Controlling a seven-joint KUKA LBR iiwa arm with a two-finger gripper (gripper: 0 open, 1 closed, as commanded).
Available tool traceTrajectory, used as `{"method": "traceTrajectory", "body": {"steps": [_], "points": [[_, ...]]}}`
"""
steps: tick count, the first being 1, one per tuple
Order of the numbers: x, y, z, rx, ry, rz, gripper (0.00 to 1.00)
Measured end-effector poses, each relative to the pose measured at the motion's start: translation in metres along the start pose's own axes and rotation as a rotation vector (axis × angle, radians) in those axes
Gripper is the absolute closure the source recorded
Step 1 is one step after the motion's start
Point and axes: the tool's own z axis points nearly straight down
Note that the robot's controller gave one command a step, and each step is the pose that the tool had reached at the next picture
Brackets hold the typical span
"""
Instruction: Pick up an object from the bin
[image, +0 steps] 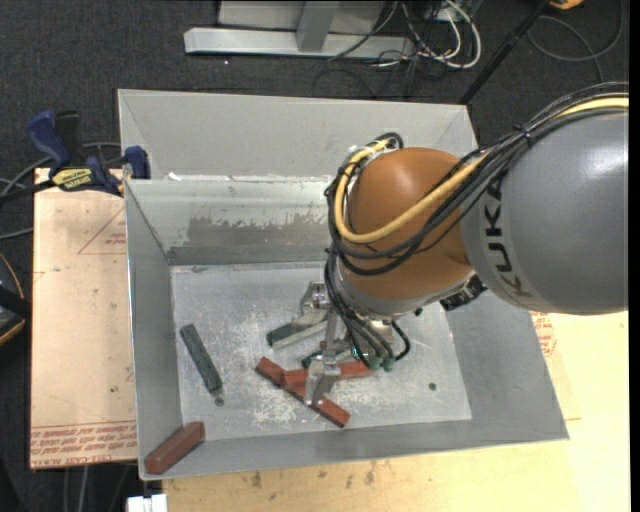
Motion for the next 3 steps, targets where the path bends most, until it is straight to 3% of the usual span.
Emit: {"method": "traceTrajectory", "body": {"steps": [1,2,3], "points": [[-0.002,-0.001,0.003,-0.001,-0.004,-0.001,0.00],[-0.010,-0.020,0.063,0.000,-0.002,-0.055,0.00],[-0.015,-0.012,0.140,-0.004,-0.015,-0.220,1.00]]}}
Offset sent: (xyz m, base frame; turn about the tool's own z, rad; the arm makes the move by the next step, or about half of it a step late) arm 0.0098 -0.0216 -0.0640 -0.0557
